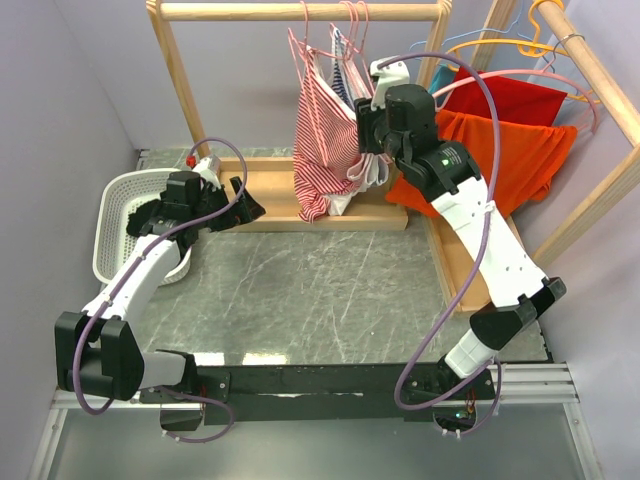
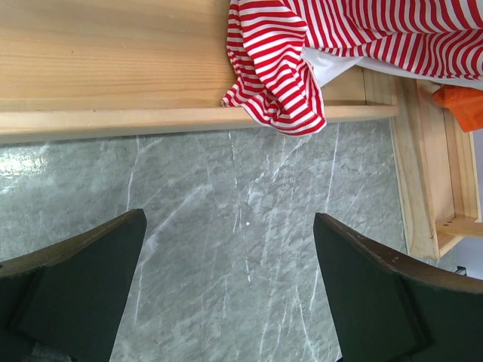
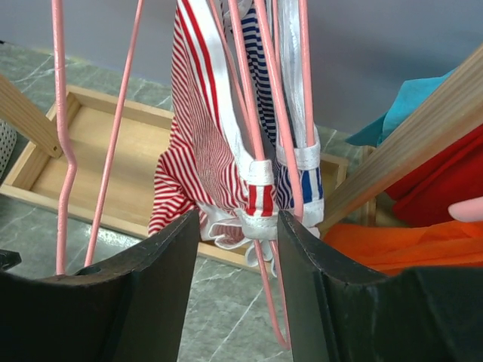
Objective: Remove the tank top from the hanger
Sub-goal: Pick up the hanger from the clothesline.
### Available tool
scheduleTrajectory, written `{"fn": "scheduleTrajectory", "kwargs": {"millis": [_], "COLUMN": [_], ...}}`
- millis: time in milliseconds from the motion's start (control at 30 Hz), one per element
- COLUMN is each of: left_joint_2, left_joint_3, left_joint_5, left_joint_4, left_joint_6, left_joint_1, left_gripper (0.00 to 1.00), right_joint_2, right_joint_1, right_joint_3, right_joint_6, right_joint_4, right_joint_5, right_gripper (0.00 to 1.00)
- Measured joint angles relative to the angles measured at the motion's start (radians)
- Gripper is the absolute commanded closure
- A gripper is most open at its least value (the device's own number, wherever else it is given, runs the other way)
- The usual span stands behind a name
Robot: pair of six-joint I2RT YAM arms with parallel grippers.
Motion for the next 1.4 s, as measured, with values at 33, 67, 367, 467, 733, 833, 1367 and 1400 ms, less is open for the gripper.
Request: {"fn": "scheduleTrajectory", "kwargs": {"millis": [33,67,367,467,733,833,1367,1400], "left_joint_2": [0.000,0.000,0.000,0.000,0.002,0.005,0.005,0.005], "left_joint_3": [0.000,0.000,0.000,0.000,0.000,0.000,0.000,0.000], "left_joint_5": [0.000,0.000,0.000,0.000,0.000,0.000,0.000,0.000], "left_joint_4": [0.000,0.000,-0.001,-0.001,-0.001,-0.001,-0.001,-0.001], "left_joint_6": [0.000,0.000,0.001,0.001,0.002,0.002,0.002,0.002], "left_joint_1": [0.000,0.000,0.000,0.000,0.000,0.000,0.000,0.000], "left_gripper": [0.01,0.00,0.01,0.01,0.00,0.01,0.01,0.01], "right_joint_2": [0.003,0.007,0.048,0.055,0.056,0.056,0.036,0.031], "right_joint_1": [0.000,0.000,-0.001,-0.002,-0.002,-0.002,-0.001,0.000], "right_joint_3": [0.000,0.000,0.000,0.000,0.000,0.000,-0.010,-0.010], "right_joint_6": [0.000,0.000,0.000,0.001,0.005,0.015,0.054,0.054], "right_joint_4": [0.000,0.000,0.000,0.000,0.003,0.012,0.053,0.054], "right_joint_5": [-0.004,-0.004,-0.004,-0.016,-0.083,-0.104,-0.143,-0.141], "right_gripper": [0.47,0.48,0.55,0.59,0.64,0.80,1.00,1.00]}}
